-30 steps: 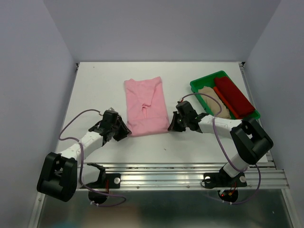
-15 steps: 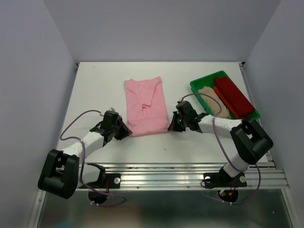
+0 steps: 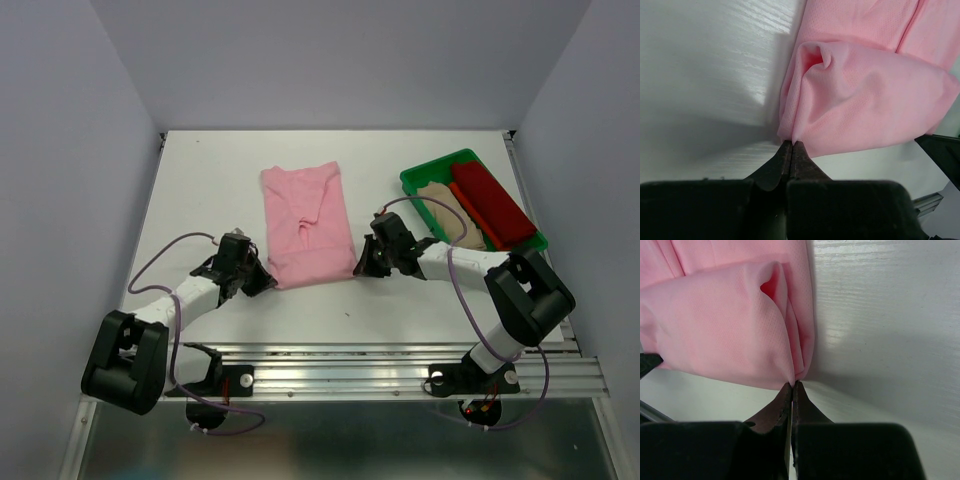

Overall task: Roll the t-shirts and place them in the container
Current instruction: Roll the T-shirt to the center of the board.

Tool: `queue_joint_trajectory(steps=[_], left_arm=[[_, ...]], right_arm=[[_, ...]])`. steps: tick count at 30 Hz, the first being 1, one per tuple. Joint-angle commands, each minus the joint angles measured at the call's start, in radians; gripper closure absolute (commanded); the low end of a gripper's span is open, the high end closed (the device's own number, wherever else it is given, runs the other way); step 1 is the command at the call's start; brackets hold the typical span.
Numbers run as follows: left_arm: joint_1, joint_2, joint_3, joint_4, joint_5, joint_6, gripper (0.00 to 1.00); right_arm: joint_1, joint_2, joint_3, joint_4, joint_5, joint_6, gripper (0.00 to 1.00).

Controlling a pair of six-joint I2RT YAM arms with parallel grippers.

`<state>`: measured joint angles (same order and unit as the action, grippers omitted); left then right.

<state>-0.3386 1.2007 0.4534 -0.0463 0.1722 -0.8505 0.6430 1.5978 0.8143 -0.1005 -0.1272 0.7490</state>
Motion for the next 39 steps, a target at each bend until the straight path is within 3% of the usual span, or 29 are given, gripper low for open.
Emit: queue_joint_trajectory(steps=[1,23,24,25,30,39], left_arm=[[0.000,-0.042,0.048,-0.035,0.000,0.010,1.00],[0.021,0.002,0.150,-0.121,0.009,0.062,1.00],[0.021,0.007,0.148,-0.122,0.010,0.070,0.94],[0.021,0.008,0.143,-0.124,0.010,0.071,0.79],[0.023,-0.023,0.099,-0.118,-0.003,0.062,0.46],[0.021,-0.089,0.024,-0.070,-0.040,-0.002,0.47]], right_arm=[[0.007,-0.041,0.000,0.016,0.023,0.007,0.99],[0.007,-0.064,0.072,-0.031,0.058,-0.023,0.99],[0.007,-0.061,0.068,-0.031,0.054,-0.020,0.99],[0.007,-0.059,0.065,-0.031,0.055,-0.019,0.99],[0.007,-0.053,0.059,-0.030,0.054,-0.016,0.99],[0.007,-0.044,0.065,-0.030,0.046,-0.020,0.99]])
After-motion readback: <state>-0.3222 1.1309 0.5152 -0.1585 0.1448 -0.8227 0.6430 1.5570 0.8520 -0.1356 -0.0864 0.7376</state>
